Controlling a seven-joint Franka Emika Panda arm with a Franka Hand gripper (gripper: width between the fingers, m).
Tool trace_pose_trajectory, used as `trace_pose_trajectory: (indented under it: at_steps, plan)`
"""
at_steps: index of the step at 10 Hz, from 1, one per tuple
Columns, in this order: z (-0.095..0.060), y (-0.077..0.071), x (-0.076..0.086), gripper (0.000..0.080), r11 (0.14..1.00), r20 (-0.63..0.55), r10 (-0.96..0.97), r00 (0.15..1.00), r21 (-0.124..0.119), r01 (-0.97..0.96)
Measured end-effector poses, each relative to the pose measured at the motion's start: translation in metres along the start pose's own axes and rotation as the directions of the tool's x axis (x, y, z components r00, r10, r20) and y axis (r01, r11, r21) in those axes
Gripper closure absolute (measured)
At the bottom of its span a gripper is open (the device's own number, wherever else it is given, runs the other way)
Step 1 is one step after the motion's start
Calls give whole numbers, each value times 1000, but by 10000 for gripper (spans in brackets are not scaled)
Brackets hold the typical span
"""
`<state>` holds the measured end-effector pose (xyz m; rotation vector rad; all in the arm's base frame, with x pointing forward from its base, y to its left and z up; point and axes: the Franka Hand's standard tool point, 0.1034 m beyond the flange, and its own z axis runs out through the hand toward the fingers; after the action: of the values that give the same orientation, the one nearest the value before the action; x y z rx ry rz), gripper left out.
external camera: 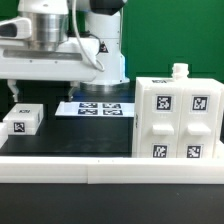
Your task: Assemble cabinet
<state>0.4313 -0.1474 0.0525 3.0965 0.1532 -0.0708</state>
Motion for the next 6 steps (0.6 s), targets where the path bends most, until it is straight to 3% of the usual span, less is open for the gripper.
trace_pose_trajectory:
  at_steps: [3, 6]
  plan:
    - [1, 19, -6, 2, 1000, 1, -1, 1000, -6, 1]
    - [14, 30, -17, 2, 1000, 16, -23, 1000, -12, 23]
